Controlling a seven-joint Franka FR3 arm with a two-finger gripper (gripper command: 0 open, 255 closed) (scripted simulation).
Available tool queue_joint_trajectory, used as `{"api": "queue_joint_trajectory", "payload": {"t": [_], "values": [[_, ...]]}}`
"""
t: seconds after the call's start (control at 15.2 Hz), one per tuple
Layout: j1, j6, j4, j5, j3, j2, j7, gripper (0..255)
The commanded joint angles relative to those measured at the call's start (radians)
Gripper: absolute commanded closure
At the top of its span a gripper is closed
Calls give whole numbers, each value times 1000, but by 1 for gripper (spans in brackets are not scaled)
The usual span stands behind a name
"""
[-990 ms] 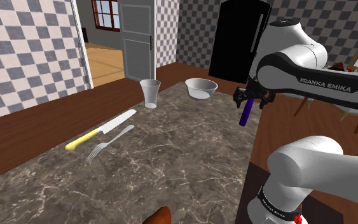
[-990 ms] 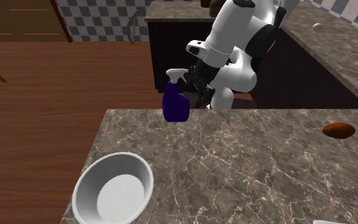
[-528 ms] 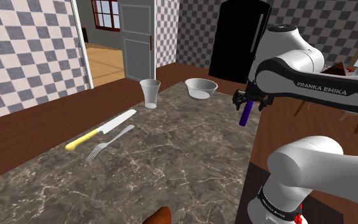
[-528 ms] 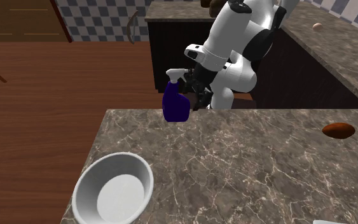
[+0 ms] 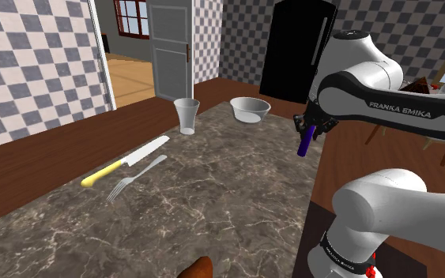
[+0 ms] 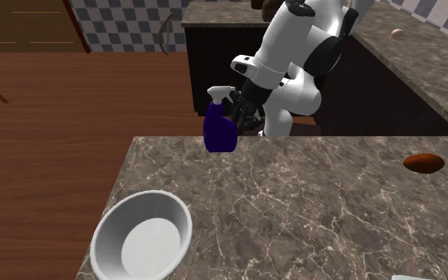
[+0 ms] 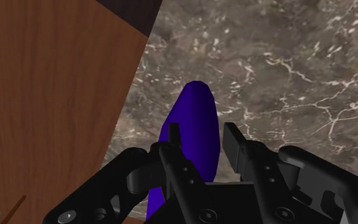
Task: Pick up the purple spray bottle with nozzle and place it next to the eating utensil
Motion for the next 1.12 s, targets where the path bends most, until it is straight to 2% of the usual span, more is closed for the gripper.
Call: {"api": "queue_joint_trajectory", "payload": {"t": [0.0,0.2,1.06], "values": [[0,0,-1,0,0,0,0,255],[0,0,-1,0,0,0,0,255],[-8,-135,193,6,-1,55,-35,255]]}}
